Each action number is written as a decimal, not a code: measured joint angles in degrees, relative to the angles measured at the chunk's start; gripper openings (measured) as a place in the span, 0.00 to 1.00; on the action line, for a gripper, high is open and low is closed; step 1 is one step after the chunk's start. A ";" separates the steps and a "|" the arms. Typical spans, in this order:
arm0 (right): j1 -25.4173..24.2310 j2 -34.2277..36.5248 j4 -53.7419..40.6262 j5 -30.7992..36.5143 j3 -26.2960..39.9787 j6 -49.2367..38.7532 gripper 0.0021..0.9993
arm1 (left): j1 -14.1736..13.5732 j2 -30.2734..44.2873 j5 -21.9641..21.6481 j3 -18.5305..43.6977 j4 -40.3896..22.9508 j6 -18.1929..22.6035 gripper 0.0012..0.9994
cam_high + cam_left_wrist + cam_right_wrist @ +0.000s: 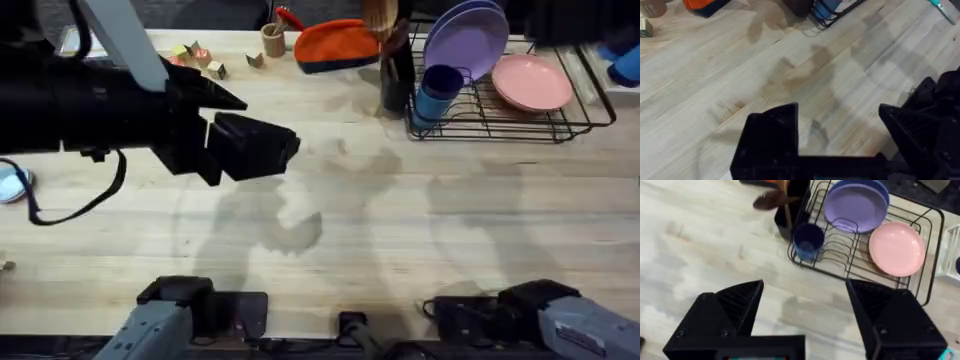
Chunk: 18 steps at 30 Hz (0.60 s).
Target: Pick up the cup on the table and put them onto the rack.
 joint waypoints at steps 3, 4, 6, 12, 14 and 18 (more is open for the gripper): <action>0.00 -4.85 1.65 0.31 -6.33 -2.02 1.00 | 0.00 0.00 0.00 0.00 0.00 0.00 0.99; 0.00 -6.26 2.22 0.73 -8.35 -2.51 1.00 | 0.00 0.00 0.00 0.00 0.00 0.00 0.99; 0.00 -8.64 2.83 2.18 -11.88 -3.26 1.00 | 0.00 0.00 0.00 0.00 0.00 0.00 0.99; 0.00 -13.67 3.03 4.72 -20.12 -2.83 1.00 | 0.00 0.00 0.00 0.00 0.00 0.00 0.99; 0.00 -13.64 3.03 4.74 -21.00 -2.06 1.00 | 0.00 0.00 0.00 0.00 0.00 0.00 0.99; 0.00 -11.42 1.78 4.76 -21.49 -0.98 1.00 | 0.00 0.00 0.00 0.00 0.00 0.00 0.99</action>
